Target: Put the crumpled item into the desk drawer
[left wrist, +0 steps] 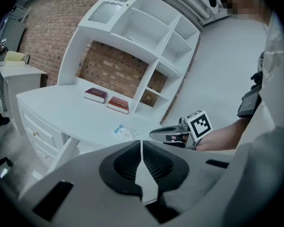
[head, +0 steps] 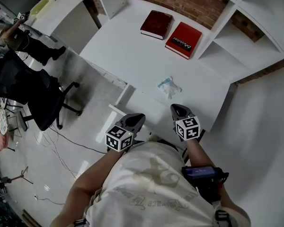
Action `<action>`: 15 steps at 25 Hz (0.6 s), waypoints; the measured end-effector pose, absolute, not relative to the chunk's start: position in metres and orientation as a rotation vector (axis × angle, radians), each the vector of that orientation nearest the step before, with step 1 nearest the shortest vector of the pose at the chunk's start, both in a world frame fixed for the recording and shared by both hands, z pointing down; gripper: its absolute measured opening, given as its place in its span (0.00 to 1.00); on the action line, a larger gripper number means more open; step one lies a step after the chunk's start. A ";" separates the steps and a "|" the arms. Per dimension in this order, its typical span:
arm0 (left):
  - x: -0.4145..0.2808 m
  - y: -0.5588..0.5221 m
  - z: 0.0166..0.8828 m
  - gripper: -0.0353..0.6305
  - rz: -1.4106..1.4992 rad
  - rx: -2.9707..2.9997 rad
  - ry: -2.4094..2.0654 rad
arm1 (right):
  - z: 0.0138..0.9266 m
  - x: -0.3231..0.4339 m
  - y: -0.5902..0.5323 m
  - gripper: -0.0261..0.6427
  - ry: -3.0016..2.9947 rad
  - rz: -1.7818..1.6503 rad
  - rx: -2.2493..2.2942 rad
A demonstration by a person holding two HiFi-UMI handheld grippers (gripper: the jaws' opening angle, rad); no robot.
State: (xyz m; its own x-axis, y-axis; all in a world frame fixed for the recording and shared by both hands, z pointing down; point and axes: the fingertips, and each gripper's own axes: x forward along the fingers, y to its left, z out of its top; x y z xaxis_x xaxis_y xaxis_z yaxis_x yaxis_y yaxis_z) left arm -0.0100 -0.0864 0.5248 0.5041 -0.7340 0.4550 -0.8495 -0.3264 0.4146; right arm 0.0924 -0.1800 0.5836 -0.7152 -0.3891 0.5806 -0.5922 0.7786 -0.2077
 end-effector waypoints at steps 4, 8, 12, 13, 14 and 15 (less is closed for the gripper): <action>-0.015 -0.084 0.529 0.10 0.244 2.099 -1.316 | 0.591 0.088 -0.189 0.08 -2.428 0.513 0.704; -0.015 -0.081 0.538 0.10 0.257 2.066 -1.322 | 0.597 0.086 -0.206 0.08 -2.410 0.488 0.713; -0.019 -0.075 0.540 0.10 0.274 2.051 -1.326 | 0.601 0.083 -0.223 0.08 -2.395 0.479 0.744; -0.021 -0.072 0.541 0.10 0.275 2.044 -1.331 | 0.602 0.082 -0.226 0.08 -2.392 0.481 0.745; -0.022 -0.069 0.542 0.10 0.273 2.035 -1.337 | 0.603 0.081 -0.228 0.08 -2.391 0.482 0.745; -0.024 -0.067 0.543 0.10 0.271 2.025 -1.343 | 0.604 0.079 -0.230 0.09 -2.390 0.481 0.743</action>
